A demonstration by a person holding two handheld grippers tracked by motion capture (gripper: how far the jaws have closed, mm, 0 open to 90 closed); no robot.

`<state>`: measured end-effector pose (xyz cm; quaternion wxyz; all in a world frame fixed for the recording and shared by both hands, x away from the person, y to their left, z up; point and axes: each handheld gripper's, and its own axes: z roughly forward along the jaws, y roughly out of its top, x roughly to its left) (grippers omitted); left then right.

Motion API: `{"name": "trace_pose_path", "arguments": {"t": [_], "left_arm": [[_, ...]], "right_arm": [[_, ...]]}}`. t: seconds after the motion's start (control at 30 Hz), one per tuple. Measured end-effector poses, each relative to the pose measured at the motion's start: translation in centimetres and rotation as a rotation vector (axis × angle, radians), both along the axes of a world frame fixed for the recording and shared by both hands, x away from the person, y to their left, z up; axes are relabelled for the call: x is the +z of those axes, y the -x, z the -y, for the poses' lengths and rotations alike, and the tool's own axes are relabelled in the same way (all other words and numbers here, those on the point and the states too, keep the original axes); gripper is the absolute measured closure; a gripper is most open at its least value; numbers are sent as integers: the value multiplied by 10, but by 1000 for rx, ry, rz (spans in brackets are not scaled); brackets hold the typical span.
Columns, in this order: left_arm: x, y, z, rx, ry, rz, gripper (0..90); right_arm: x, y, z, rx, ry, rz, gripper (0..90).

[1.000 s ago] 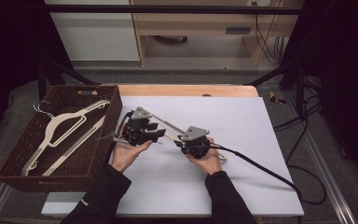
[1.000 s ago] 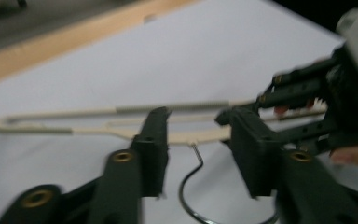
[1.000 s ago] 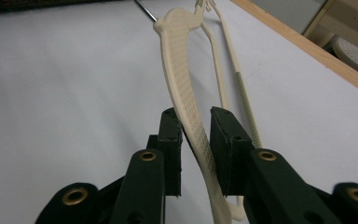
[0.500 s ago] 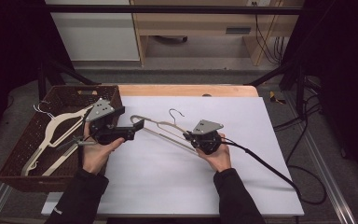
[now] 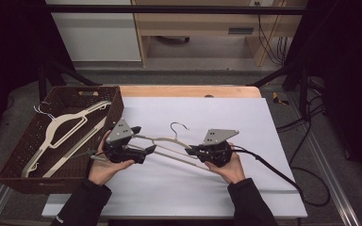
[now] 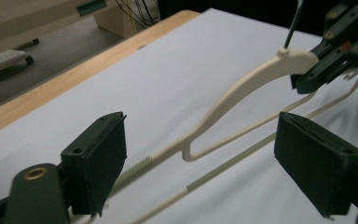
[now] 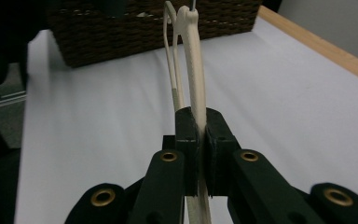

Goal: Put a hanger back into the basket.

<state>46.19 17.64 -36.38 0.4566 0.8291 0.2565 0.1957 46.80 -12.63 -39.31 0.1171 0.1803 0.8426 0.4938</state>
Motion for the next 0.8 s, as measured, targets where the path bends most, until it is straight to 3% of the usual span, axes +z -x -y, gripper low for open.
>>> {"name": "trace_pose_path", "arguments": {"t": [0.23, 0.5, 0.6, 0.8], "left_arm": [[-15, 3, 20, -70, -38, -40, 332], [-23, 8, 27, -157, -76, -103, 608], [-25, 10, 29, -161, -115, -92, 673], [-26, 14, 31, -175, -132, -128, 759]], "right_arm": [[-2, 15, -1, 66, 18, -26, 862], [-6, 22, -4, 105, 16, -48, 861], [-8, 22, -4, 103, 30, -54, 856], [-10, 20, -3, 50, 24, -60, 809]]}}
